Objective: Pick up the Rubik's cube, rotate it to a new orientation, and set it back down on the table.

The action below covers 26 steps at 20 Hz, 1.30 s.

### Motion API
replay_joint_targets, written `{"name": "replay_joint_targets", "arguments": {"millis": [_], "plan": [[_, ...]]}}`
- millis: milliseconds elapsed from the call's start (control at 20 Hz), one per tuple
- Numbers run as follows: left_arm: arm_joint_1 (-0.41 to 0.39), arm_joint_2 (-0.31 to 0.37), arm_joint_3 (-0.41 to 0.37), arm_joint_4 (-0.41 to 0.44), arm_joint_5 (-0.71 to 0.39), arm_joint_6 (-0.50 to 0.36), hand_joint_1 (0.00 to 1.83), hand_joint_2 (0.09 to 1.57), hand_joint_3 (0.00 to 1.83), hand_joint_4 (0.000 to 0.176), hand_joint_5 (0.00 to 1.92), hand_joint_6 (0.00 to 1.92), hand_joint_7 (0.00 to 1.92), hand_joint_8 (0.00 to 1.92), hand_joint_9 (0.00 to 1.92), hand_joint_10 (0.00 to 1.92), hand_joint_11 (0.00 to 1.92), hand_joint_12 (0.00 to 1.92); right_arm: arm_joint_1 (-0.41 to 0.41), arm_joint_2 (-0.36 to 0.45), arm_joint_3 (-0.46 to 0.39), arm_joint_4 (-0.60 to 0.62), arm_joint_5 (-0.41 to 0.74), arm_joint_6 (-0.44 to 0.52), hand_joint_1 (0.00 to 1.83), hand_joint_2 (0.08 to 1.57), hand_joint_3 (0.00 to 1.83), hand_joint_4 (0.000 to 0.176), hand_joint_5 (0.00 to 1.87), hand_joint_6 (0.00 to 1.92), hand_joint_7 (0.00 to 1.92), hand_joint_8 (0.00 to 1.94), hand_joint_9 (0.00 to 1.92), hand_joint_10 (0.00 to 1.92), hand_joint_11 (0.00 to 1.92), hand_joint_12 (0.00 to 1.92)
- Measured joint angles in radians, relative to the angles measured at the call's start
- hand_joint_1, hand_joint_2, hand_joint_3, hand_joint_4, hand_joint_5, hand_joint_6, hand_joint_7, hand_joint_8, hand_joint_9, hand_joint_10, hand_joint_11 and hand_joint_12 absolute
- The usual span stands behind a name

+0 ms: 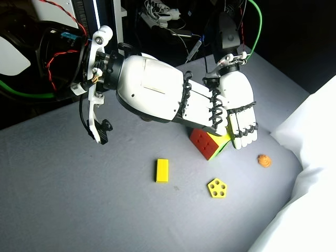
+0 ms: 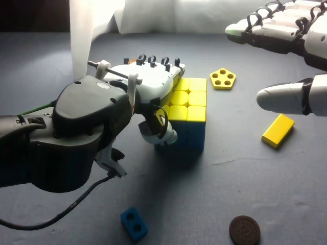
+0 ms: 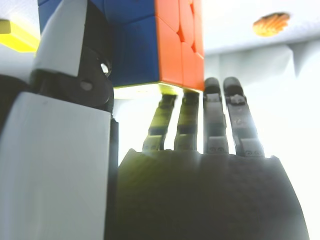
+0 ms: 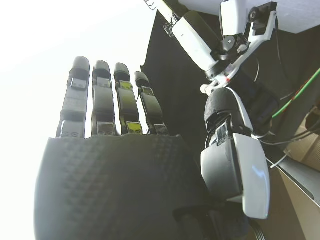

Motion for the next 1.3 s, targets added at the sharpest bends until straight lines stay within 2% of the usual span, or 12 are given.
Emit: {"name": "replay_joint_targets", "arguments": {"millis": [400, 550, 650, 700, 750, 800, 850, 900, 950, 1000, 1050, 1300], "plan": [[0.0, 0.0, 0.0, 0.0, 0.0, 0.002, 0.94, 1.09, 0.0, 0.0, 0.0, 0.0, 0.01, 0.0, 0.01, 0.0, 0.0, 0.25, 0.0, 0.0, 0.0, 0.0, 0.0, 0.0, 0.0, 1.26, 0.0, 0.0, 0.02, 0.01, 0.08, 0.01, 0.08, 0.01, 0.0, 0.18], [0.0, 0.0, 0.0, 0.002, -0.001, 0.006, 1.09, 1.07, 0.0, 0.0, 0.13, 0.03, 0.28, 0.04, 0.24, 0.06, 0.0, 0.8, 0.0, 0.0, 0.0, 0.0, 0.004, 0.0, 0.02, 1.25, 0.0, 0.0, 0.04, 0.01, 0.1, 0.0, 0.09, 0.01, 0.0, 0.23], [-0.004, 0.0, 0.004, 0.007, -0.004, 0.007, 1.1, 1.06, 0.0, 0.0, 0.14, 0.03, 0.3, 0.04, 0.25, 0.06, 0.0, 0.85, 0.0, 0.0, 0.0, -0.001, 0.006, 0.0, 0.02, 1.25, 0.0, 0.0, 0.04, 0.01, 0.1, 0.0, 0.1, 0.01, 0.0, 0.23], [-0.004, 0.0, 0.004, 0.008, -0.005, 0.007, 1.13, 1.07, 0.0, 0.0, 0.26, 0.09, 0.41, 0.22, 0.29, 0.39, 0.0, 1.18, 0.0, 0.0, 0.0, 0.0, 0.006, 0.0, 0.02, 1.25, 0.0, 0.0, 0.04, 0.01, 0.1, 0.0, 0.1, 0.01, 0.0, 0.23], [-0.004, 0.0, 0.004, 0.008, -0.005, 0.007, 1.13, 1.07, 0.0, 0.0, 0.26, 0.09, 0.41, 0.22, 0.29, 0.39, 0.0, 1.18, 0.0, 0.0, 0.0, 0.0, 0.006, 0.0, 0.02, 1.25, 0.0, 0.0, 0.04, 0.01, 0.1, 0.0, 0.1, 0.01, 0.0, 0.23], [-0.004, 0.0, 0.004, 0.009, -0.006, 0.007, 1.17, 1.08, 0.0, 0.0, 0.21, 1.05, 0.1, 1.52, 0.15, 1.51, 0.03, 1.68, 0.0, 0.0, 0.0, 0.0, 0.007, 0.0, 0.03, 1.25, 0.0, 0.0, 0.06, 0.01, 0.12, 0.0, 0.11, 0.01, 0.0, 0.28], [-0.004, 0.0, 0.004, 0.008, -0.006, 0.006, 1.19, 1.1, 0.01, 0.0, 0.2, 1.35, 0.09, 1.72, 0.15, 1.69, 0.09, 1.79, 0.0, 0.0, 0.0, 0.0, 0.007, 0.0, 0.01, 1.26, 0.0, 0.0, 0.05, 0.0, 0.11, 0.0, 0.1, 0.0, 0.0, 0.25], [-0.004, 0.0, 0.004, 0.008, -0.008, 0.005, 1.17, 1.15, 0.02, 0.0, 0.18, 1.55, 0.11, 1.78, 0.16, 1.77, 0.11, 1.85, 0.0, 0.0, 0.0, -0.001, 0.007, 0.0, 0.01, 1.26, 0.0, 0.0, 0.05, 0.0, 0.11, 0.0, 0.11, 0.01, 0.0, 0.24], [-0.004, 0.0, 0.004, 0.008, -0.009, 0.004, 1.17, 1.15, 0.02, 0.0, 0.18, 1.55, 0.11, 1.78, 0.16, 1.77, 0.11, 1.85, 0.0, 0.0, 0.0, -0.001, 0.007, 0.0, 0.01, 1.26, 0.0, 0.0, 0.05, 0.0, 0.11, 0.0, 0.11, 0.01, 0.0, 0.24], [-0.005, 0.001, 0.004, 0.008, -0.01, 0.005, 1.03, 1.36, 0.02, 0.016, 0.42, 1.71, 0.38, 1.82, 0.2, 1.82, 0.16, 1.91, 0.0, 0.0, 0.0, -0.001, 0.007, 0.0, 0.01, 1.26, 0.0, 0.0, 0.05, 0.0, 0.11, 0.0, 0.11, 0.0, 0.0, 0.24], [-0.005, 0.001, 0.004, 0.01, -0.011, 0.007, 1.0, 1.42, 0.01, 0.028, 0.45, 1.78, 0.42, 1.83, 0.19, 1.86, 0.15, 1.92, 0.0, 0.0, 0.0, -0.001, 0.008, 0.0, 0.01, 1.26, 0.0, 0.0, 0.05, 0.0, 0.11, 0.0, 0.1, 0.0, 0.0, 0.24], [-0.019, 0.001, 0.004, -0.023, -0.012, 0.035, 1.01, 1.41, 0.01, 0.027, 0.48, 1.74, 0.47, 1.81, 0.22, 1.82, 0.18, 1.92, -0.011, 0.0, 0.0, -0.002, 0.03, 0.0, 0.03, 1.26, 0.0, 0.0, 0.06, 0.01, 0.12, 0.0, 0.11, 0.01, 0.0, 0.28]]}}
